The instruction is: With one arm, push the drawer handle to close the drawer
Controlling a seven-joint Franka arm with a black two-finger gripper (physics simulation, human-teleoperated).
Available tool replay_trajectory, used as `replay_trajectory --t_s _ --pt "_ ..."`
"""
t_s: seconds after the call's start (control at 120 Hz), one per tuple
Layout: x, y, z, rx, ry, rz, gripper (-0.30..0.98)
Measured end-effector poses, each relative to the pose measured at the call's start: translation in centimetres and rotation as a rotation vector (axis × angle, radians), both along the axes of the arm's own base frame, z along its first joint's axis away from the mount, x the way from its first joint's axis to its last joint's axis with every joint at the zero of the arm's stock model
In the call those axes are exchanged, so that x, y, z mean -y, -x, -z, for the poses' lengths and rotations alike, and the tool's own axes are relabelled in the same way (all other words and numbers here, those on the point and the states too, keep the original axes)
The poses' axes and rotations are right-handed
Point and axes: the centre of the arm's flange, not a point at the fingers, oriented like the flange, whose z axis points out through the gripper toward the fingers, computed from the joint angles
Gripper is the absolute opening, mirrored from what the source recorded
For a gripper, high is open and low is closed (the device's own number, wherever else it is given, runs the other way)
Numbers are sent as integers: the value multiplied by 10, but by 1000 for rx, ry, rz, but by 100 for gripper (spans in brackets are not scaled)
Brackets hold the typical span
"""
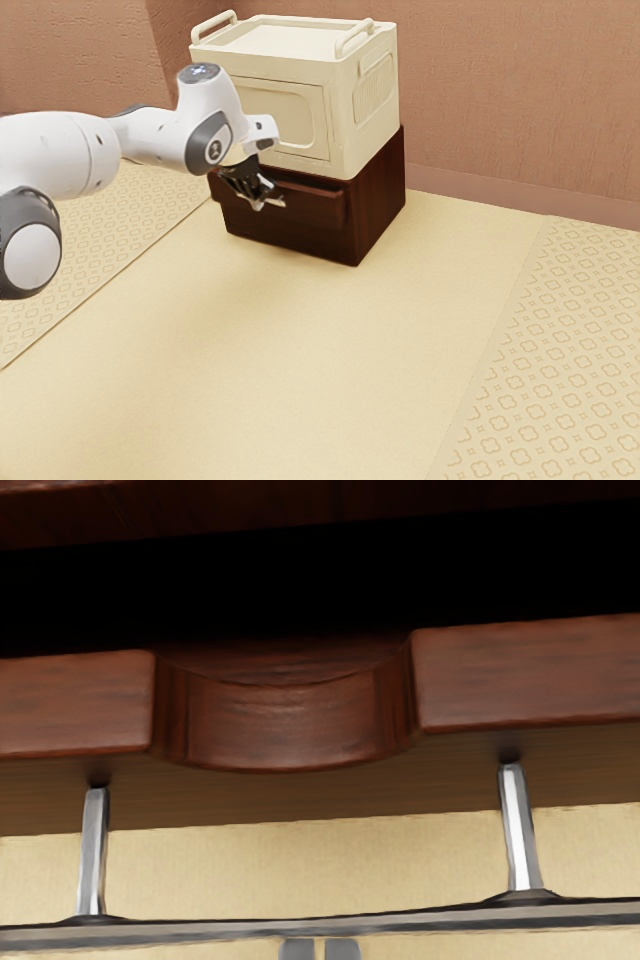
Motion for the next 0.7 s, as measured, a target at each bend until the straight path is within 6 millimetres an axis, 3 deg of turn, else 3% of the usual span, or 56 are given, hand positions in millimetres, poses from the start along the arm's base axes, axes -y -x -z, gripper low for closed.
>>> replay_trajectory --t_s 0.7 --pt "-1 -28 -2 21 -7 5 -10"
